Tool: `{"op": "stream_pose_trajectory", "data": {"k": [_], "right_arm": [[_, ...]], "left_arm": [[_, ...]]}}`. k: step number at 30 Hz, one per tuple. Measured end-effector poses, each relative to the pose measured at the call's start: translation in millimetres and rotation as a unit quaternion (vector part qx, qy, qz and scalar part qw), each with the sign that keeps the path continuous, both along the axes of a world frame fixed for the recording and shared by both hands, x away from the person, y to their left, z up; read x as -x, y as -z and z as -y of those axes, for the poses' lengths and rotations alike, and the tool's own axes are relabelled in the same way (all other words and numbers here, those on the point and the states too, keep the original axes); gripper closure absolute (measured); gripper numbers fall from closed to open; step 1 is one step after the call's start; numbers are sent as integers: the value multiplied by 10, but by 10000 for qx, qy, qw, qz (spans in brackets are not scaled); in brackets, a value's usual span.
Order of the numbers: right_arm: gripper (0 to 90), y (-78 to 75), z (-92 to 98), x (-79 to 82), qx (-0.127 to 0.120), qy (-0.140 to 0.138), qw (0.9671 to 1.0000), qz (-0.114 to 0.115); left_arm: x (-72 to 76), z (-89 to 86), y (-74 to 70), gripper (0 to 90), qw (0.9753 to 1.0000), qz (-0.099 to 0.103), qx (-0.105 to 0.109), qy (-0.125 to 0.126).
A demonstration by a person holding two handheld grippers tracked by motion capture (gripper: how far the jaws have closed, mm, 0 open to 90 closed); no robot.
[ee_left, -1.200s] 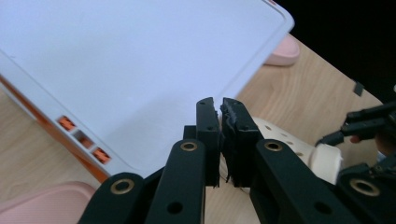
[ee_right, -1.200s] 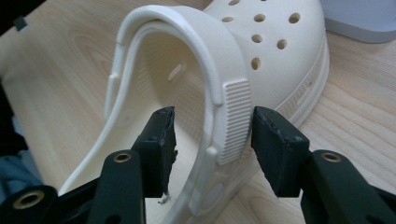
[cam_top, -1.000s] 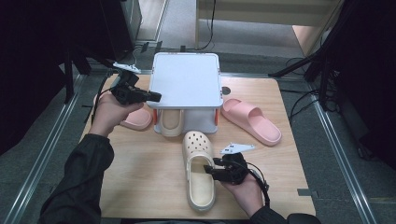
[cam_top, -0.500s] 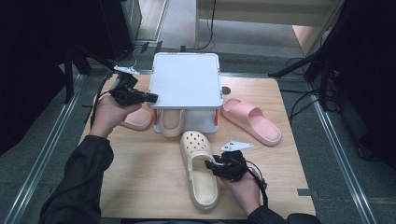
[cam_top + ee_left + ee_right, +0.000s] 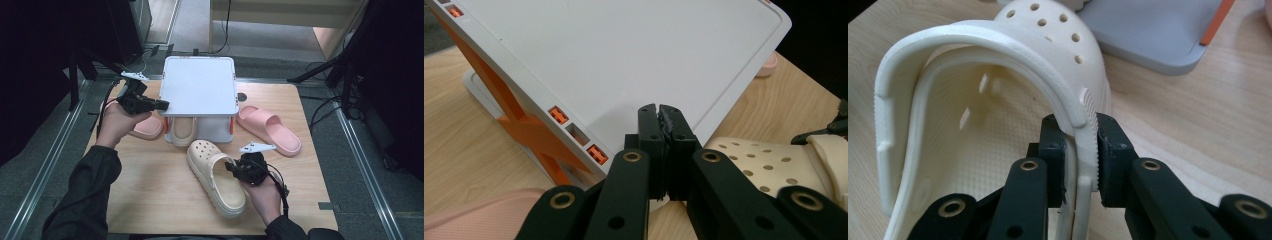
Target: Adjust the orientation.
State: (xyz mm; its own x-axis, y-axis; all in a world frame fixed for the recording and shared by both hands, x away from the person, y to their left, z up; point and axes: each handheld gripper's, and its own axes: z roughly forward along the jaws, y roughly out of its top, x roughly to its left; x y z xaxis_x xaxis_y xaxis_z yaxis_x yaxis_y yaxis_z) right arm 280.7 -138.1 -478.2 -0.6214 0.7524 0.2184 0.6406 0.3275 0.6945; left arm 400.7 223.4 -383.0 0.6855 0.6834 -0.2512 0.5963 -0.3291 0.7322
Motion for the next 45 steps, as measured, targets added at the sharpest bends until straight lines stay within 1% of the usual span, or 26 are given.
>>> {"op": "stream_pose_trajectory", "data": {"k": [5, 9, 13, 15, 17, 19, 23, 28, 31, 33, 35, 38, 40, 41, 43, 45], "right_arm": [[773, -107, -24, -79, 115, 63, 9997, 215], [773, -168, 23, -172, 114, 162, 9995, 244], [772, -217, 88, -271, 134, 300, 9990, 287], [772, -231, 100, -330, 129, 357, 9988, 314], [771, -228, 92, -395, 148, 403, 9986, 309], [771, -211, 70, -468, 211, 422, 9984, 308], [768, -168, 12, -612, 241, 544, 9978, 289], [760, -95, -69, -746, 182, 703, 9971, 247], [751, -67, -135, -769, 223, 768, 9962, 332], [732, -51, -167, -781, 197, 787, 9961, 359], [706, -30, -193, -795, 147, 772, 9964, 310], [693, -12, -212, -803, 100, 750, 9967, 279], [671, -5, -208, -805, 37, 674, 9975, 222], [661, -9, -209, -796, 49, 649, 9976, 224], [643, -13, -198, -777, 35, 547, 9982, 246], [622, -36, -178, -731, 33, 538, 9978, 384]], "left_arm": [[2, 0, -1, 885, 10000, 6, -9, -1], [10, 10, -5, 884, 10000, 41, -61, -2], [6, 5, -1, 883, 10000, 18, -13, -4], [8, 7, -2, 883, 10000, 27, -23, -13], [12, 12, -6, 883, 10000, 43, -67, -10], [14, 15, -6, 883, 10000, 44, -67, -16], [10, 9, -4, 883, 10000, 45, -58, 0], [12, 9, -2, 883, 10000, 49, -47, -5], [14, 11, -3, 883, 10000, 56, -55, -5], [14, 12, -3, 882, 10000, 57, -53, -8], [16, 13, -4, 882, 10000, 58, -65, -10], [16, 15, -3, 879, 10000, 59, -59, -11], [18, 14, -5, 879, 10000, 62, -70, -11], [17, 13, -4, 878, 10000, 60, -68, -7], [16, 12, -3, 877, 10000, 56, -58, -6], [17, 13, -3, 877, 10000, 56, -57, -7]]}}
